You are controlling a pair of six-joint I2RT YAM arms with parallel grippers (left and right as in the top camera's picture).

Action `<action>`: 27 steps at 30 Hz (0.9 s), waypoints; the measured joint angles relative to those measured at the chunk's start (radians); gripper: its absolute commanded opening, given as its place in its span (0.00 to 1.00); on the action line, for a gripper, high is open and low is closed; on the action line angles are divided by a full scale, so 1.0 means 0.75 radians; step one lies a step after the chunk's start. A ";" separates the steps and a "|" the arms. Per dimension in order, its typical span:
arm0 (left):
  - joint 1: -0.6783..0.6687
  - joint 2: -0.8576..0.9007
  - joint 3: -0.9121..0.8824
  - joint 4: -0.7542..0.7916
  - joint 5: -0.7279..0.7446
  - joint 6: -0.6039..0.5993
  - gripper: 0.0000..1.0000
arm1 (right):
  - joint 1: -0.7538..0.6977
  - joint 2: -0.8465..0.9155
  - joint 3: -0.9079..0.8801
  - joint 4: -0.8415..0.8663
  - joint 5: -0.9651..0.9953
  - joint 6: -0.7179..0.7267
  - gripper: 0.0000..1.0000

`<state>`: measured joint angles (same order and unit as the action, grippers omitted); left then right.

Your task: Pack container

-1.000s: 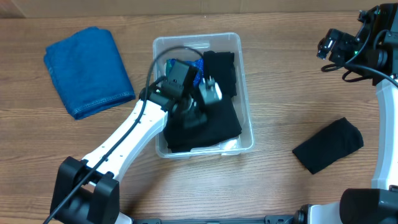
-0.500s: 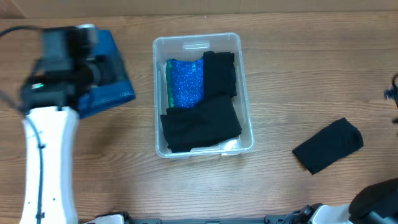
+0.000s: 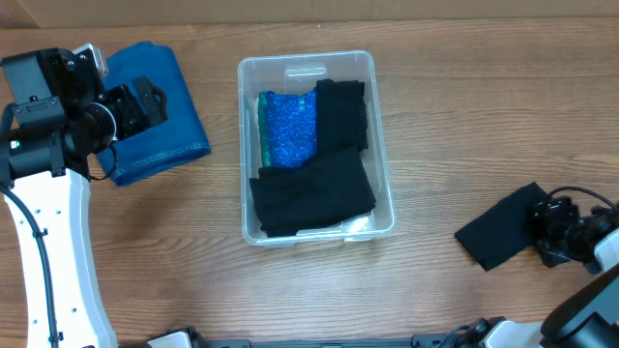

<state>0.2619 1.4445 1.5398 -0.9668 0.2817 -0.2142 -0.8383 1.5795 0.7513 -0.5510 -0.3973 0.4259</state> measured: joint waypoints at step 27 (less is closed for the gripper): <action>0.000 0.000 0.000 -0.093 -0.037 0.000 1.00 | 1.820 0.045 1.347 -1.083 0.105 -1.637 0.04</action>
<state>0.2619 1.4445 1.5398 -1.0363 0.2539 -0.2142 0.5266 1.6135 1.7615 -1.3632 -0.3183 -0.8021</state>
